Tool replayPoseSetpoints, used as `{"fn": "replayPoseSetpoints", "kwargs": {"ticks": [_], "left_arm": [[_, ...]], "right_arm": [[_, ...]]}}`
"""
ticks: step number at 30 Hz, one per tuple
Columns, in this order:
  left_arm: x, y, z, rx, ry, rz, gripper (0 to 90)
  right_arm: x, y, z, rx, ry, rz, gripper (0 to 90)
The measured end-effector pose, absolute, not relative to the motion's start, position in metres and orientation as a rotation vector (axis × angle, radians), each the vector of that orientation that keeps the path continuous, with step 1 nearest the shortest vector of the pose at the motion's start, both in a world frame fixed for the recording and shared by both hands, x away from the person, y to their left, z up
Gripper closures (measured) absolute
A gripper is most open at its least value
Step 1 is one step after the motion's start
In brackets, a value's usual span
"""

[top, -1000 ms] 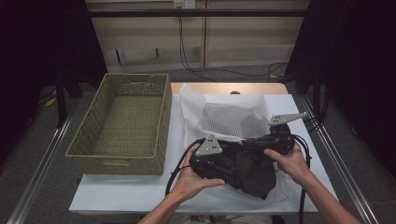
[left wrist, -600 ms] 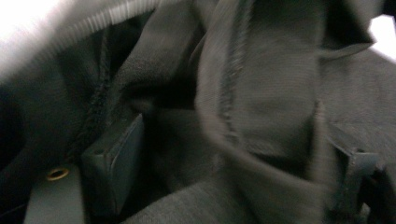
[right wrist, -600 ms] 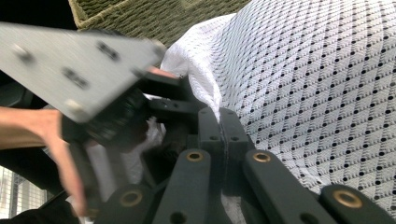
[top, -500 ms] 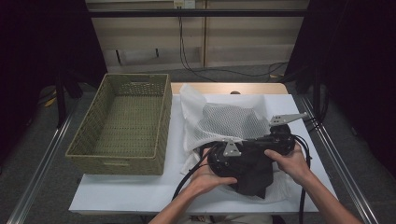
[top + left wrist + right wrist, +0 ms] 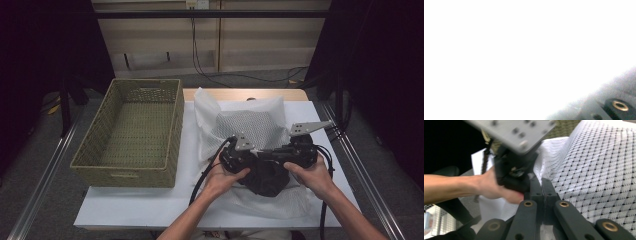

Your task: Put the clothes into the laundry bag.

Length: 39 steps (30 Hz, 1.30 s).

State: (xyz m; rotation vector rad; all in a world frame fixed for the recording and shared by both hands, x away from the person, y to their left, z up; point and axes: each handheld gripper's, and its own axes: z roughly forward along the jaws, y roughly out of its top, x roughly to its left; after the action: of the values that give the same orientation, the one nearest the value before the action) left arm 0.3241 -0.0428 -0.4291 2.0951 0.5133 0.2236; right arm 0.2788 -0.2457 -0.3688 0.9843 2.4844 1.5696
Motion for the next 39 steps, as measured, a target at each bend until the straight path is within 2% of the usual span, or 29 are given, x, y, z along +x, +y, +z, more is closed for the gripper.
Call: {"fn": "replayPoseSetpoints", "kwargs": {"ticks": [5, 9, 13, 17, 26, 34, 39], "left_arm": [[0.339, -0.042, -0.43, 2.021, 0.587, 0.249, 81.8], [0.348, -0.048, -0.453, 2.09, 0.608, 0.233, 80.7], [0.349, -0.046, -0.464, 2.062, 0.61, 0.21, 78.7], [0.348, -0.045, -0.464, 2.073, 0.593, 0.186, 71.2], [0.325, -0.026, -0.452, 2.103, 0.504, 0.134, 47.5], [0.305, -0.001, -0.437, 2.106, 0.46, 0.123, 37.3], [0.293, 0.013, -0.435, 2.13, 0.424, 0.174, 33.2]], "right_arm": [[0.273, -0.244, -0.362, 0.961, 2.483, 1.597, 90.0], [0.278, -0.245, -0.373, 0.998, 2.509, 1.559, 90.0], [0.284, -0.251, -0.389, 1.057, 2.53, 1.529, 90.0], [0.286, -0.252, -0.395, 1.075, 2.534, 1.531, 90.0], [0.288, -0.253, -0.399, 1.079, 2.538, 1.517, 90.0], [0.29, -0.254, -0.4, 1.082, 2.538, 1.502, 90.0], [0.29, -0.255, -0.399, 1.088, 2.533, 1.497, 90.0]]}}
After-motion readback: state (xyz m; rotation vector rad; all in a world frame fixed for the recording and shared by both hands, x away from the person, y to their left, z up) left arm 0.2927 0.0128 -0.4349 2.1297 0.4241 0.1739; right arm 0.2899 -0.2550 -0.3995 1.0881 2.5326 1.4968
